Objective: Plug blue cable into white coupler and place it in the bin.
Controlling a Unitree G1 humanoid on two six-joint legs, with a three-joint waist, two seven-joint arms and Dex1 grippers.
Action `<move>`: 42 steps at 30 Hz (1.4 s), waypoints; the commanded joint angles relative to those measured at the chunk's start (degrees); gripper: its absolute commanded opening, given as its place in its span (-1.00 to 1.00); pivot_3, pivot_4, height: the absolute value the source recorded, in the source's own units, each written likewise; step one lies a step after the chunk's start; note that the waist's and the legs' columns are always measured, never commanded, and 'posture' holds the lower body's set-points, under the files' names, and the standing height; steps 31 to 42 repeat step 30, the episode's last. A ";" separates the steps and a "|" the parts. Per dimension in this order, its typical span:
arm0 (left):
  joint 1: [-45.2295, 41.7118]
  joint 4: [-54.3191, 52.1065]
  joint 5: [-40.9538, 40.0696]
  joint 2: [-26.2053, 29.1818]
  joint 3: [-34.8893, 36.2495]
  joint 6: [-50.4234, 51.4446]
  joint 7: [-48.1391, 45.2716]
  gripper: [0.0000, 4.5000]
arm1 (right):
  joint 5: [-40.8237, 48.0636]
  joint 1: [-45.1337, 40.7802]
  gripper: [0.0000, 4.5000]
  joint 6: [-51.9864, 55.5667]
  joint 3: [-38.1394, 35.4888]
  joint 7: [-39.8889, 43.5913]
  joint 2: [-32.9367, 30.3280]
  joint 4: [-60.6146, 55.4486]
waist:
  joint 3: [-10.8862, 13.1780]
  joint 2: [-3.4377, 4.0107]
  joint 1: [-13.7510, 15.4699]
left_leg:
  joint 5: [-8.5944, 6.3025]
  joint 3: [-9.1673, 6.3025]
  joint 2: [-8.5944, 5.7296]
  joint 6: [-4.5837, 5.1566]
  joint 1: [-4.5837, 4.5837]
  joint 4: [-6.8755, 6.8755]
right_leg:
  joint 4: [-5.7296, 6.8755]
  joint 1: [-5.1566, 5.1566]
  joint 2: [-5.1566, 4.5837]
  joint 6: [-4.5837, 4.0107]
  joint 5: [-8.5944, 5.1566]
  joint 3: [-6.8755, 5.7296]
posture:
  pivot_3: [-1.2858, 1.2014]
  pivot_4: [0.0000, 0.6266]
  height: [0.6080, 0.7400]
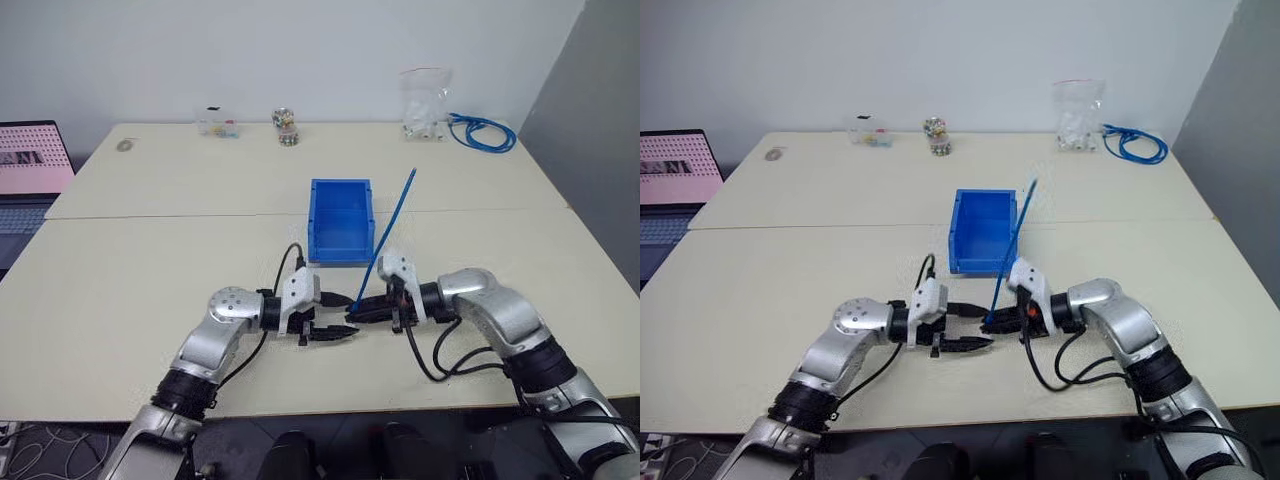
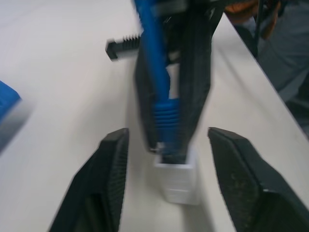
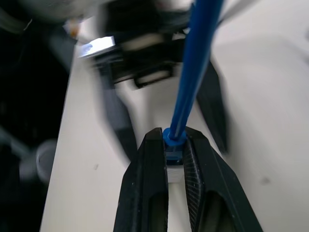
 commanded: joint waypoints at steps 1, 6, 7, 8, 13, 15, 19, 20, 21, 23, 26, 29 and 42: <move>4.19 -13.57 -5.11 1.91 7.99 8.14 8.09 0.66 | 9.61 -11.13 -0.93 12.92 -12.13 -4.99 2.99 3.33 | 0.05 0.01 -0.45 | 0.00 0.03 0.01 0.00 -0.20 0.00 | 0.06 -0.28 0.01 -0.04 0.03 0.09 | 0.03 -0.52 1.00; 12.60 -30.35 -7.00 -1.21 17.39 17.26 25.89 0.97 | 7.57 -29.59 -0.93 14.19 -19.47 -13.93 8.40 29.24 | 0.12 0.01 -0.27 | 0.00 -0.01 0.05 -0.01 -0.32 -0.04 | 0.45 -0.64 0.05 -0.27 0.03 0.03 | 0.03 -0.52 1.00; 14.05 -33.11 -6.89 -2.48 18.27 18.53 29.34 0.97 | 5.90 -32.43 -0.93 12.04 -19.54 -15.44 9.12 34.38 | 0.12 0.01 -0.15 | 0.00 0.01 0.05 -0.01 -0.32 -0.06 | 0.45 -0.63 0.05 -0.27 0.03 0.04 | 0.03 -0.52 1.00; 15.67 -35.60 -6.43 -3.94 18.65 19.46 32.56 0.99 | 3.96 -35.27 -0.78 9.65 -19.52 -17.31 9.86 40.08 | 0.11 0.01 -0.04 | 0.01 0.04 0.04 -0.01 -0.32 -0.06 | 0.45 -0.64 0.05 -0.27 0.03 0.06 | 0.03 -0.52 1.00; 21.63 -40.78 -3.91 -9.02 16.87 20.30 41.91 1.00 | -2.46 -43.46 -0.19 -0.80 -18.56 -19.07 12.06 58.02 | 0.15 -0.05 0.43 | 0.01 0.17 -0.07 -0.01 -0.39 -0.02 | 0.42 -0.62 0.01 -0.27 0.04 0.10 | 0.03 -0.52 1.00; 23.33 -41.80 -3.17 -10.44 16.24 19.89 44.42 1.00 | -4.61 -45.24 0.00 -4.21 -18.58 -20.29 12.56 62.24 | 0.16 -0.03 0.38 | 0.01 0.20 -0.08 -0.01 -0.42 -0.01 | 0.37 -0.63 0.01 -0.27 0.04 0.11 | 0.03 -0.52 1.00; 25.08 -42.95 -3.01 -12.85 15.72 19.82 48.08 1.00 | -7.62 -47.14 0.47 -8.68 -19.04 -21.13 12.36 66.23 | 0.17 -0.03 0.25 | 0.01 0.21 -0.07 -0.01 -0.42 -0.03 | 0.34 -0.63 0.01 -0.27 0.04 0.12 | 0.03 -0.52 1.00; 25.45 -43.10 -2.91 -12.94 15.45 19.68 48.34 1.00 | -7.80 -47.42 0.56 -8.94 -19.43 -21.15 12.21 66.50 | 0.17 -0.02 0.20 | 0.01 0.21 -0.05 -0.01 -0.43 -0.03 | 0.34 -0.63 0.02 -0.27 0.04 0.11 | 0.03 -0.52 1.00; 25.65 -42.82 -2.36 -13.02 15.34 19.48 49.00 1.00 | -7.96 -47.65 0.71 -8.72 -19.67 -20.78 11.61 65.73 | 0.17 -0.02 0.16 | 0.01 0.21 -0.05 -0.01 -0.41 -0.04 | 0.35 -0.63 0.02 -0.27 0.04 0.11 | 0.03 -0.52 1.00; 24.42 -41.36 -2.88 -14.36 16.93 21.00 51.78 1.00 | -8.22 -46.07 0.92 -7.05 -18.71 -17.82 8.81 58.83 | 0.19 -0.01 0.19 | 0.01 0.19 -0.03 -0.01 -0.42 -0.04 | 0.35 -0.63 0.05 -0.27 0.04 0.09 | 0.03 -0.52 1.00; 21.25 -38.32 -2.17 -14.23 19.50 22.68 54.87 1.00 | -8.07 -34.86 0.92 -1.83 -13.97 -12.91 2.06 34.06 | 0.26 0.02 0.94 | 0.01 0.05 -0.08 -0.01 -0.61 0.04 | 0.28 -0.64 0.07 -0.26 0.04 -0.07 | 0.03 -0.52 1.00; 18.20 -32.59 -1.31 -13.43 23.44 22.36 57.35 1.00 | -7.40 -17.65 0.92 2.28 -16.08 -17.99 -3.67 4.73 | 0.21 -0.01 1.42 | 0.01 -0.08 -0.06 -0.01 -0.83 0.02 | -0.05 -0.64 0.09 -0.16 0.10 -0.17 | 0.03 -0.52 1.00; 17.44 -30.72 -0.98 -13.29 24.50 21.97 58.06 1.00 | -8.74 -12.39 0.92 1.20 -16.82 -20.54 -4.69 -2.60 | 0.21 -0.01 1.42 | 0.00 -0.05 -0.05 -0.02 -0.87 -0.02 | -0.11 -0.66 0.03 -0.15 0.10 -0.11 | 0.03 -0.52 1.00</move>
